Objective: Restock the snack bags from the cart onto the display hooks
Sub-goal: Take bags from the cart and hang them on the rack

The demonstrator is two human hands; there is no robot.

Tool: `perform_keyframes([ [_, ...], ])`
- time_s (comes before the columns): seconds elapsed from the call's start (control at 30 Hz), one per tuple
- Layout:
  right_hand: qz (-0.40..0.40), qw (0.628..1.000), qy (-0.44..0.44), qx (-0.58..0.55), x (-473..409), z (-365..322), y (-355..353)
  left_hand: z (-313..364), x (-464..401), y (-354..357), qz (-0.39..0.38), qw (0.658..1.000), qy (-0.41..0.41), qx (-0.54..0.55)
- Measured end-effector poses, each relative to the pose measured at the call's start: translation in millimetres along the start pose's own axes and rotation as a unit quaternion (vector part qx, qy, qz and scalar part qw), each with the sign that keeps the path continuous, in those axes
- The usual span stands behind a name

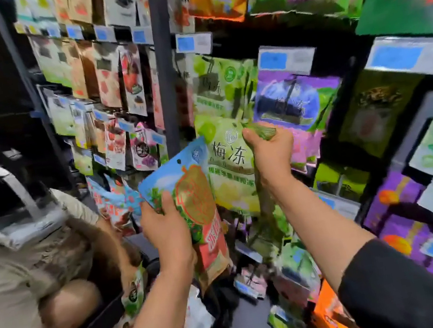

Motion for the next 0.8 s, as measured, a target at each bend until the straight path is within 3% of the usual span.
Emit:
perform_keyframes([
  [0.23, 0.031, 0.999, -0.001, -0.012, -88.3, -10.1, 56.5, 11.4, -35.9, 28.4, 0.039, 0.998, -0.004, 0.042],
  [0.8, 0.142, 0.983, 0.072, 0.088, -163.5, -10.3, 119.6, 34.7, -125.2, 93.8, -0.073, 0.991, -0.002, 0.113],
])
Point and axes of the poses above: each hand's wrist, its own x-axis away from the middle knuckle, its own y-axis out of the palm, z = x × y, the point moved 10 cm from there along -x, towards the middle knuckle
